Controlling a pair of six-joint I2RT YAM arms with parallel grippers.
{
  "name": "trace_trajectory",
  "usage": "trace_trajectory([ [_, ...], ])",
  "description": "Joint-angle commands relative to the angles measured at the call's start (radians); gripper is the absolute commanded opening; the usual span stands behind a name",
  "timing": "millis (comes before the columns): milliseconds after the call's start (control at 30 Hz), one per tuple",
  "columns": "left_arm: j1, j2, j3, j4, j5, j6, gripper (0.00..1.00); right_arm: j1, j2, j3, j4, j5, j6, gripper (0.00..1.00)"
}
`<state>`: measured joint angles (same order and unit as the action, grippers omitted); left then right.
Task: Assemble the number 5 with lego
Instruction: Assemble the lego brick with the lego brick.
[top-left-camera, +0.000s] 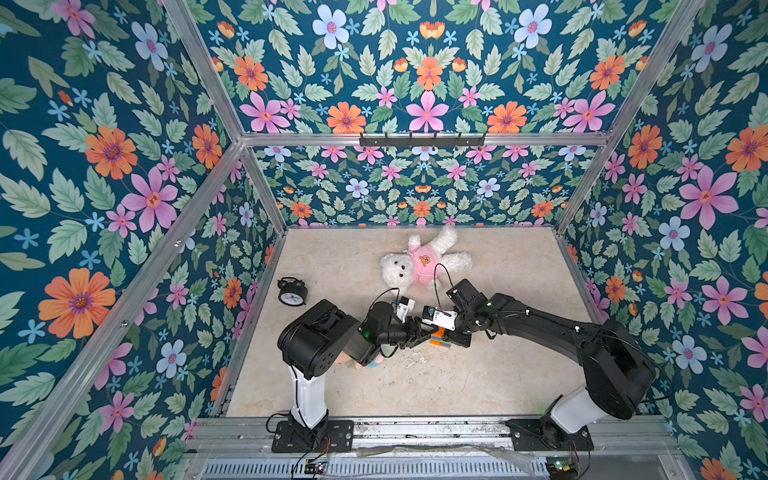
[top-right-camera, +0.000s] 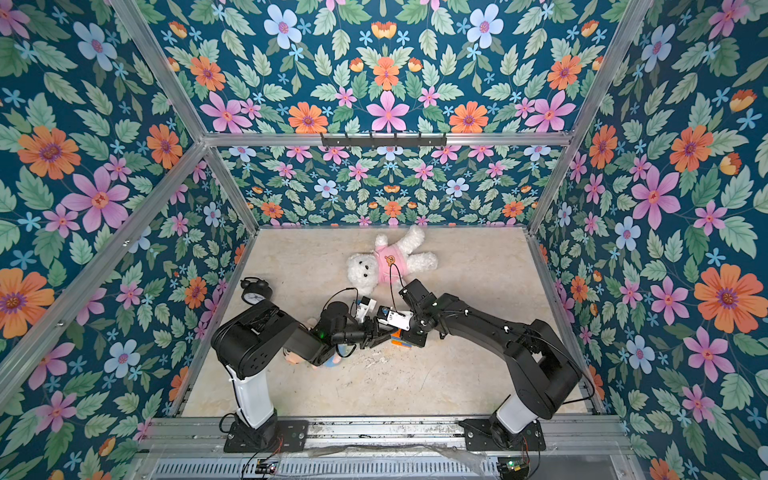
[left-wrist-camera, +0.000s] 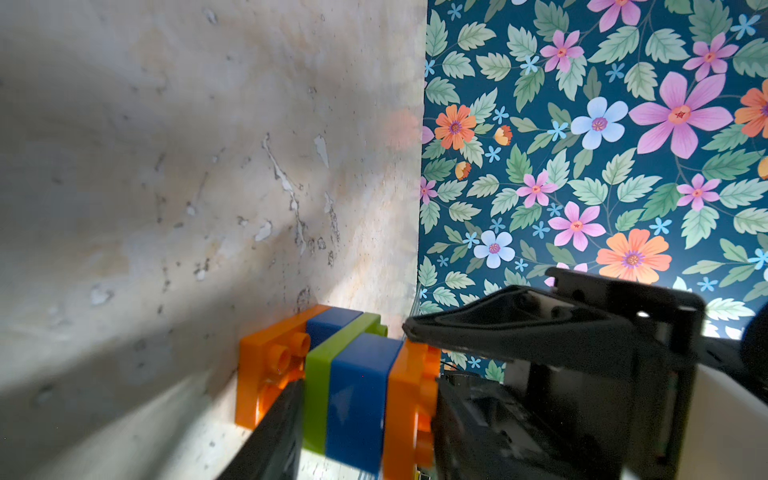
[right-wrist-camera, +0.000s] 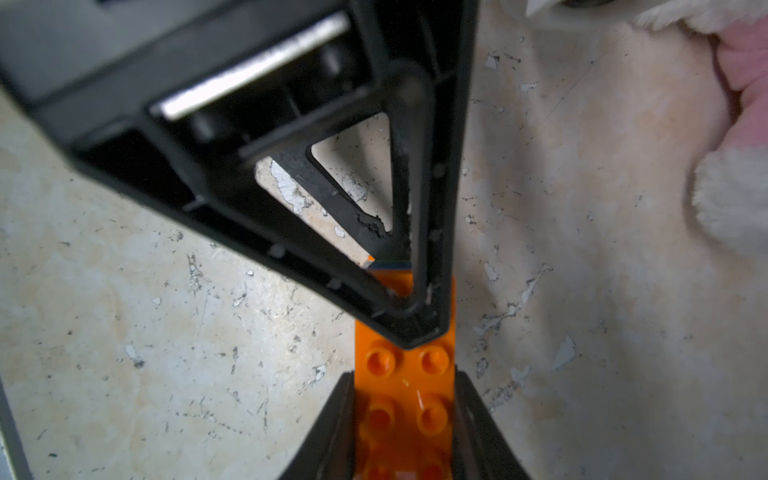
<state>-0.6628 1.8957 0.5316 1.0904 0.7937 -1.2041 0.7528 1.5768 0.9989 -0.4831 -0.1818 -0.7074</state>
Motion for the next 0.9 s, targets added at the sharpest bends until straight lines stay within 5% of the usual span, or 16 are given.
trace_trajectory([
  [0,0.0,0.009,0.001,0.002,0.022,0.003,0.48,0.001,0.003,0.001,-0.043,0.018,0.008,0.14],
  [433,0.0,0.02,-0.005,0.014,0.032,0.005,0.45,0.002,0.006,0.003,-0.057,0.013,0.013,0.16],
  [867,0.0,-0.017,0.014,-0.058,0.032,0.039,0.55,0.002,-0.06,-0.011,-0.005,0.013,0.04,0.51],
])
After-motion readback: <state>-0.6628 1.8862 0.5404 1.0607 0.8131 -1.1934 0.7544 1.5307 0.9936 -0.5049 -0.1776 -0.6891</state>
